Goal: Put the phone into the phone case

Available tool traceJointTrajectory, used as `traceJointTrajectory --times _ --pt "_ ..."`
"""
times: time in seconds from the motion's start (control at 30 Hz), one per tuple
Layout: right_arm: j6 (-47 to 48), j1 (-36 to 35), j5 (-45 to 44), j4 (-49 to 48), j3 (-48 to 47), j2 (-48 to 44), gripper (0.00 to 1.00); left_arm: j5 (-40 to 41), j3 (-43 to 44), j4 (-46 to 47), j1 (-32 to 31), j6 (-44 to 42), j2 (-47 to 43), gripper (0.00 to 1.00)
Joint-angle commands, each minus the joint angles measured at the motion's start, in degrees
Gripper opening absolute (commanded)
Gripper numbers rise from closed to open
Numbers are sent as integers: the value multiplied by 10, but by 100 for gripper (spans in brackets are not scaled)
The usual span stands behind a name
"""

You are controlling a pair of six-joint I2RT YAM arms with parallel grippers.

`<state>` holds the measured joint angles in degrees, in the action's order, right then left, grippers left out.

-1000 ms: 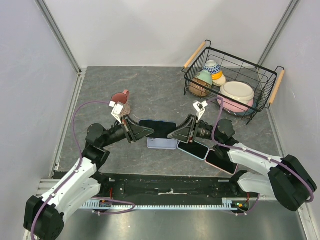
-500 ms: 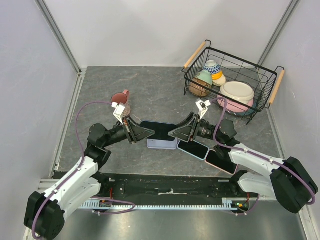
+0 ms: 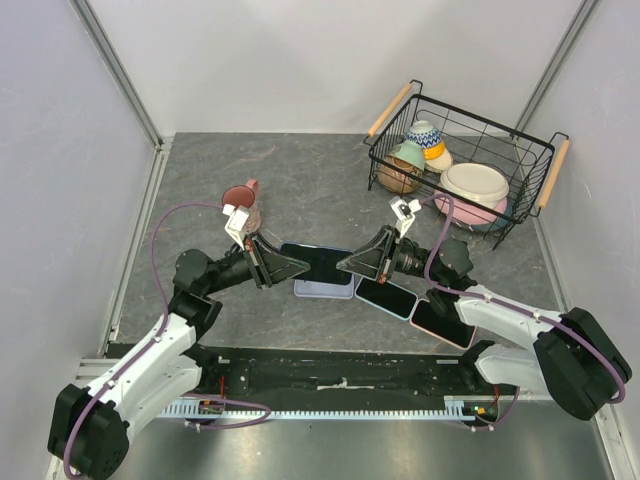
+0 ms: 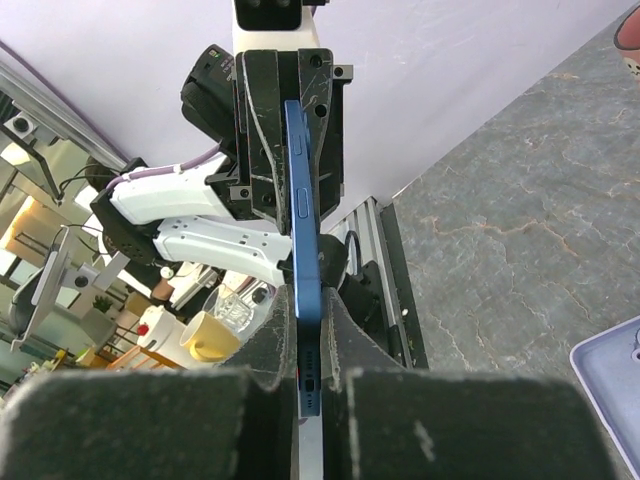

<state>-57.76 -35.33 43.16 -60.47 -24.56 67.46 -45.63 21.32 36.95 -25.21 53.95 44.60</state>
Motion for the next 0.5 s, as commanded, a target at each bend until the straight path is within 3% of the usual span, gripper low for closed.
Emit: traceJointTrajectory --times 0.0,0.13,0.17,0.23,0.27,0.3,0.37,0.47 --pt "7 -7 27 -12 -15 -12 0 22 0 36 -1 0 -3 2" --pt "25 -6 24 20 -17 -23 0 29 6 12 -1 -16 -13 12" --pt "33 -6 24 27 -20 -25 0 32 8 -4 -1 -19 -16 25" --pt "42 -6 20 52 -23 -29 0 44 13 -23 -1 -35 -27 43" --pt "54 -6 12 62 -24 -32 0 48 17 -55 -1 -42 -30 58" --pt "69 -6 4 101 -26 -40 0 57 28 -75 0 -62 -33 64" --pt "109 -6 -15 177 -37 -46 0 66 57 -153 0 -89 -39 71" --pt "154 -6 -47 277 -52 -58 0 91 101 -243 0 -147 -36 73"
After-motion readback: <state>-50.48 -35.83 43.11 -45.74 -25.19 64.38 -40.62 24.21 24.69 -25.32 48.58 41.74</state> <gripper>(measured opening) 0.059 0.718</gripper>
